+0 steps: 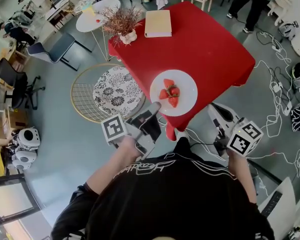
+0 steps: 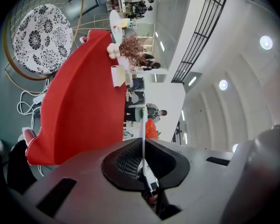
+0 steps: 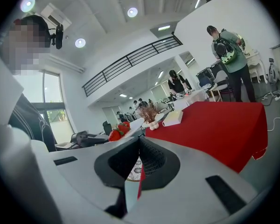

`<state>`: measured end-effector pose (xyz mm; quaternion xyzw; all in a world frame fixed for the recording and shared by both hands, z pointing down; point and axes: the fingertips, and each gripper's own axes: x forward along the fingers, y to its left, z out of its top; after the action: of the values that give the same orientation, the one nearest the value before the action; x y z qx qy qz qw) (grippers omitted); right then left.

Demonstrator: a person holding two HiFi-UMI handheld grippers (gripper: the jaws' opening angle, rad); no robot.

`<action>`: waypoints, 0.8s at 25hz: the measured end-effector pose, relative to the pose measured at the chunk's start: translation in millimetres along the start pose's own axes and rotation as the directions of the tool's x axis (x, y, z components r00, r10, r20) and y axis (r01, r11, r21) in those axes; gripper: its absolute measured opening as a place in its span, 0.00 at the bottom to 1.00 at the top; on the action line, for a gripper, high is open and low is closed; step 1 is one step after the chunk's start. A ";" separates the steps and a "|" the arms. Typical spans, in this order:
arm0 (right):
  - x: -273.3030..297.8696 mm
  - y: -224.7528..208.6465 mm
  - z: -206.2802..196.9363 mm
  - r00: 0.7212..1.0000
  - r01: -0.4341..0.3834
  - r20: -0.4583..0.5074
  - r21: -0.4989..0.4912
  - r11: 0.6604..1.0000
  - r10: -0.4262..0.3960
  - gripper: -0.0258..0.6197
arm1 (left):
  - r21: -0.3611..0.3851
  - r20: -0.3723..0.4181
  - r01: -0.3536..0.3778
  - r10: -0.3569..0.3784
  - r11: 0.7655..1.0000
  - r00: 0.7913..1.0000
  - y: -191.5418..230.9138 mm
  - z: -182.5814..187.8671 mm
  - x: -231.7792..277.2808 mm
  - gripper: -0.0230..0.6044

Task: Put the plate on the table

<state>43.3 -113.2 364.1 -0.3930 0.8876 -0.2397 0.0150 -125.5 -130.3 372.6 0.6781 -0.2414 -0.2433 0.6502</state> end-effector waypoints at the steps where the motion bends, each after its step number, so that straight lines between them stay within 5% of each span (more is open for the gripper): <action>1: 1.9 -5.6 2.5 1.000 -0.001 -0.002 0.000 1.000 0.001 0.05 | -0.002 0.003 -0.003 0.003 1.000 1.000 2.2 2.3 5.9 0.07; 20: 42.3 -103.2 26.7 0.996 -0.026 -0.080 0.057 0.998 0.031 0.05 | -0.047 0.050 -0.066 0.068 0.997 0.996 41.7 42.2 98.4 0.07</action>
<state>91.1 -213.5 392.5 -0.3696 0.8860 -0.2798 -0.0067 -77.8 -227.5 411.1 0.6482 -0.2750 -0.2442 0.6667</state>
